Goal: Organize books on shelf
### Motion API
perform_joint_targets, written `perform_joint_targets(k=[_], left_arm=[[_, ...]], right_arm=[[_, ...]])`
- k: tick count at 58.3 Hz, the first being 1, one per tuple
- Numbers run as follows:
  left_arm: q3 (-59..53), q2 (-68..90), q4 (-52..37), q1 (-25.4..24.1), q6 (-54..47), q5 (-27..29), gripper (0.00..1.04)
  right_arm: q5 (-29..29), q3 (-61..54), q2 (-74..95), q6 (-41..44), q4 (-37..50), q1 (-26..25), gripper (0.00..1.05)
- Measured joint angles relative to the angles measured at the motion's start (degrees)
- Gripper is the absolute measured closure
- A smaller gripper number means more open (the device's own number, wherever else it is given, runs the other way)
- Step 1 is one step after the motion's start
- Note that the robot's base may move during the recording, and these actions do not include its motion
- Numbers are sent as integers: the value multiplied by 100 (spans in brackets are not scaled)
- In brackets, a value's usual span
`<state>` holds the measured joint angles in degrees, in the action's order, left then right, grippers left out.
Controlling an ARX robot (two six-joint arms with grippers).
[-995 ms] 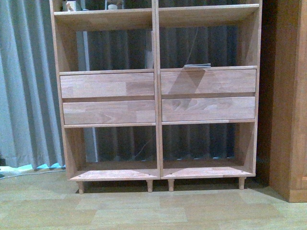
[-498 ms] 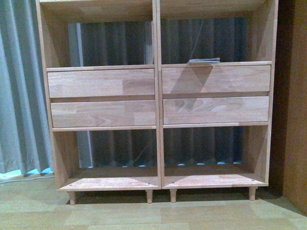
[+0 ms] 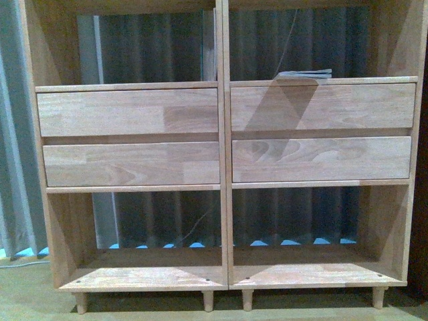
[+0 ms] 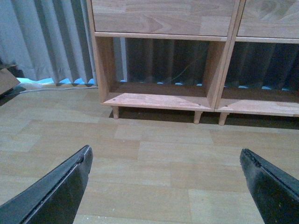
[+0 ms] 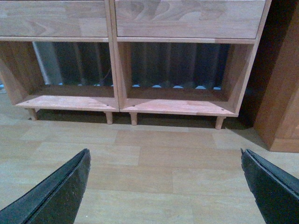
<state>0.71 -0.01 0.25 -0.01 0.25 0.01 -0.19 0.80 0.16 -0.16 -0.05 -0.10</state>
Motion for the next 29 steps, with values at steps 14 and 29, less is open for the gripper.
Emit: perform_joint_targets(k=[14,29], left_arm=[[0,0,0,0,0,0,7],[0,0,0,0,0,2,7]], right_arm=[[2,0,0,0,0,-2,7],[4,0,0,0,0,-2,7]])
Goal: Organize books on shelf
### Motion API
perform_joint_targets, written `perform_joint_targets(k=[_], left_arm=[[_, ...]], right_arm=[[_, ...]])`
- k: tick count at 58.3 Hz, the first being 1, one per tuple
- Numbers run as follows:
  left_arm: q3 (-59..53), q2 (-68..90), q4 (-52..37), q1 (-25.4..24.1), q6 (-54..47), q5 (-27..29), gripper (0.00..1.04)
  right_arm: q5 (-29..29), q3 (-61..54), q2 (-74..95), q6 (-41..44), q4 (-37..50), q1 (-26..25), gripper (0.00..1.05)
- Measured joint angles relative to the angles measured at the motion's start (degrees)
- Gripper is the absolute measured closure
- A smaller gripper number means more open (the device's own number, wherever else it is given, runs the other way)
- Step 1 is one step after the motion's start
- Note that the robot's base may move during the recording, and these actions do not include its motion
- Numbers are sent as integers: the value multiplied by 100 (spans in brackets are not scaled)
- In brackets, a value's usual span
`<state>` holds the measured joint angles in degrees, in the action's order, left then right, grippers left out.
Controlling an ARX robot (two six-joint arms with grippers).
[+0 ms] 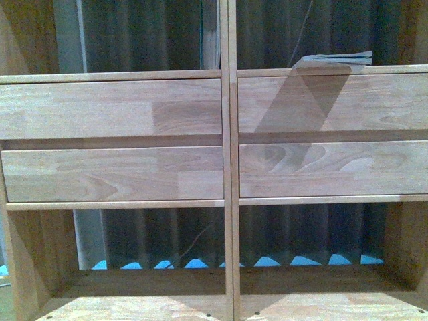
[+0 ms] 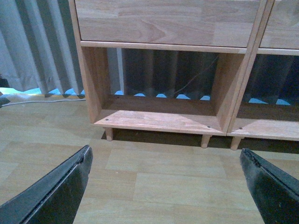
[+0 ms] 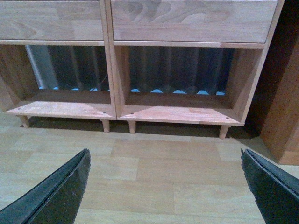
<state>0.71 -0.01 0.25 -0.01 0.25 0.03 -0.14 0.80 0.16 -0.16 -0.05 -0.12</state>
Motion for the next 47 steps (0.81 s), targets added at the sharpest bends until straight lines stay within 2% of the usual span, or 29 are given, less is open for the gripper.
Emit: perform_joint_targets(k=[47], left_arm=[[0,0,0,0,0,-7,7]], right_arm=[[-2,0,0,0,0,2,7]])
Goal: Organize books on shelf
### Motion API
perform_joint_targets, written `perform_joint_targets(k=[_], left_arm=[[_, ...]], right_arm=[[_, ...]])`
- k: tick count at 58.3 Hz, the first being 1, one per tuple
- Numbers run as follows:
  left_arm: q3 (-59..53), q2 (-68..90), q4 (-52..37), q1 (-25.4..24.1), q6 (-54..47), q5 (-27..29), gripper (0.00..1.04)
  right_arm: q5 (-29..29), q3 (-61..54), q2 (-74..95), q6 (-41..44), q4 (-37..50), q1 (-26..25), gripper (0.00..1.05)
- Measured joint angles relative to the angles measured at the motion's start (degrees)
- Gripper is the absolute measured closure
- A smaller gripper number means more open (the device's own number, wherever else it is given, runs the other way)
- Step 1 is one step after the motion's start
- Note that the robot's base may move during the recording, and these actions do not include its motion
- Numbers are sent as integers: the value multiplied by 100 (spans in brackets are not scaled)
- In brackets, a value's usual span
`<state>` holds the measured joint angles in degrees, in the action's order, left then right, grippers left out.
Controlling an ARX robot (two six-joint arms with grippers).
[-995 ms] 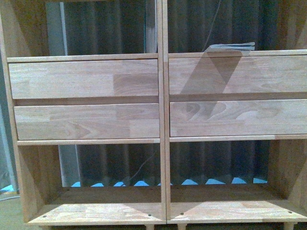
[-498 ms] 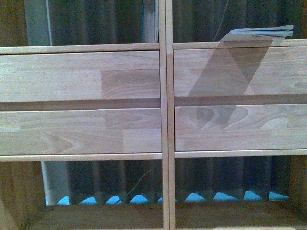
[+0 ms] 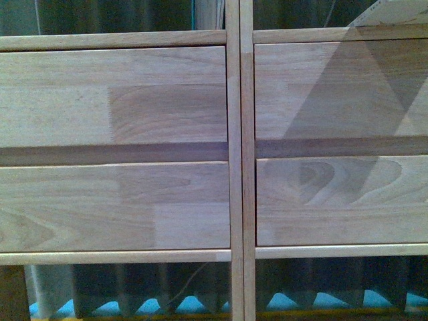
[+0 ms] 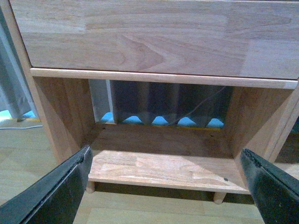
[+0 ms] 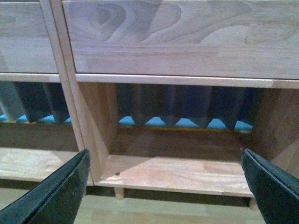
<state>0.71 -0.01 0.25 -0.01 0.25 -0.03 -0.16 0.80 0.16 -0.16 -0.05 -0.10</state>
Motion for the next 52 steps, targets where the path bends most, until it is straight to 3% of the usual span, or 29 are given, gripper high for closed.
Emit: perform_joint_targets(k=[46,47,52], left_arm=[[0,0,0,0,-2,2,7],[0,0,0,0,-2,7,7],[0,0,0,0,-4,-2,7]], right_arm=[[-7,0,0,-2,0,-2,7],[-76,0,7,-66,4,-15,7],[-1554,68,498,-1220,516,-535,7]])
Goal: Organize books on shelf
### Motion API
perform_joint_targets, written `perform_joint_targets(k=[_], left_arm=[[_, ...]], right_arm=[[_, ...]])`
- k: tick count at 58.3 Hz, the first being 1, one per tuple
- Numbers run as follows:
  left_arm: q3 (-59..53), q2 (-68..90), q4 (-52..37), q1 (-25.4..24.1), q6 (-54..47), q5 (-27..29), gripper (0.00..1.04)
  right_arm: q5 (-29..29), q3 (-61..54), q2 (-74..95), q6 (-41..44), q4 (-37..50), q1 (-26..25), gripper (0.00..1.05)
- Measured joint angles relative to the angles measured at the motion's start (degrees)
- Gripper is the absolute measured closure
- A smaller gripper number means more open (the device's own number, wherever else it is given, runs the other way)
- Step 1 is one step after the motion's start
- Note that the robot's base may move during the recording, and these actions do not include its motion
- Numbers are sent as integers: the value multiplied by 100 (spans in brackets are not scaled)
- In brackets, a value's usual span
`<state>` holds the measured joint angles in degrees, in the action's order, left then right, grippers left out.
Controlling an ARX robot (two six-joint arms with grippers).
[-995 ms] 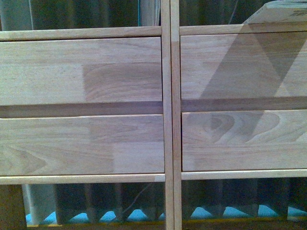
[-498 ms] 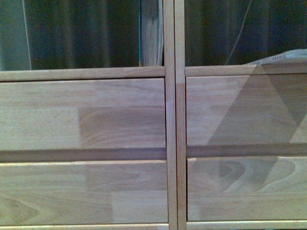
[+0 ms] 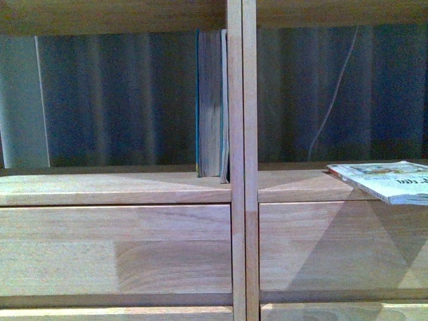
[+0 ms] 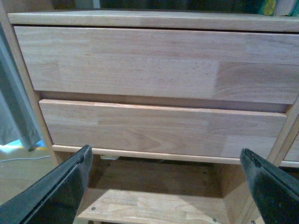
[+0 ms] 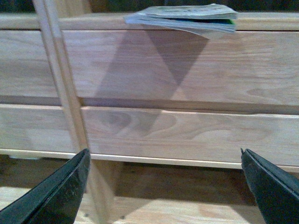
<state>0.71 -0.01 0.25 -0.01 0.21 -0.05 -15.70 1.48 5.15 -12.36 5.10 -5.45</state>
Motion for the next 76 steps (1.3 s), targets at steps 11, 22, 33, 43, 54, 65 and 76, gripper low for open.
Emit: perform_joint_targets(k=[11,22,33,43,54,65,76], left_arm=[[0,0,0,0,2,7,7],[0,0,0,0,2,4,7],[0,0,0,0,2,7,7],[0,0,0,0,2,7,7],[0,0,0,0,2,7,7],[0,0,0,0,2,7,7],[0,0,0,0,2,7,7]], right_arm=[[-647,1080,2575,-2953,2140,-264,7],[-413,1965,4835,-4636,3211,197,7],[68,2288,6284,-5416,3893,302,7],[361,2645,7110,-6059,4457,179,7],[726,3161,7781,-6575,4544,175,7],[1093,3790,8290,-6830,4415,186,7],[1217,4129,8483,-6913,4096,236,23]])
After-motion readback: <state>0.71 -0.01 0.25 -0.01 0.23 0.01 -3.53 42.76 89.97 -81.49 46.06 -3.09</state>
